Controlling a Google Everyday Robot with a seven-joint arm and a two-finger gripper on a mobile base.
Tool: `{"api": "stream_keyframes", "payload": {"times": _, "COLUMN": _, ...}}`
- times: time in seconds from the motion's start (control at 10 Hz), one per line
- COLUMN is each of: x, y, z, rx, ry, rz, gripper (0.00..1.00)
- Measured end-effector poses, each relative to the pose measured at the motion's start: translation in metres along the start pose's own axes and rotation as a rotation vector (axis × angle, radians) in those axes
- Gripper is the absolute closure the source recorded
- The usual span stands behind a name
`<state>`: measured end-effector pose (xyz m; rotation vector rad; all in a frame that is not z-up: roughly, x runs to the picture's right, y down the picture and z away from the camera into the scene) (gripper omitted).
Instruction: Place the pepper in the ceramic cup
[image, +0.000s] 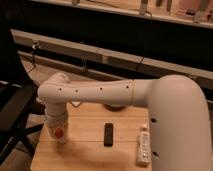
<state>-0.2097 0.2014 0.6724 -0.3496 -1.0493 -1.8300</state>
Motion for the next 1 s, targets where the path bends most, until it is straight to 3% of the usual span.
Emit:
{"api": "stream_keyframes", "payload": {"times": 0.5, "x": 0.001, "y": 0.002, "z": -0.019, "rx": -0.028, "ry": 0.066, "rz": 0.025, "gripper": 0.26}}
{"api": "stream_keyframes", "payload": {"times": 0.9, "x": 0.034, "y": 0.005, "z": -0.05, "rx": -0.055, "ry": 0.162, "rz": 0.061, "gripper": 0.22}}
{"api": "stream_keyframes", "payload": {"times": 1.0, "x": 0.042, "y": 0.008, "z": -0.054, "rx": -0.049, "ry": 0.164, "rz": 0.058, "gripper": 0.2}}
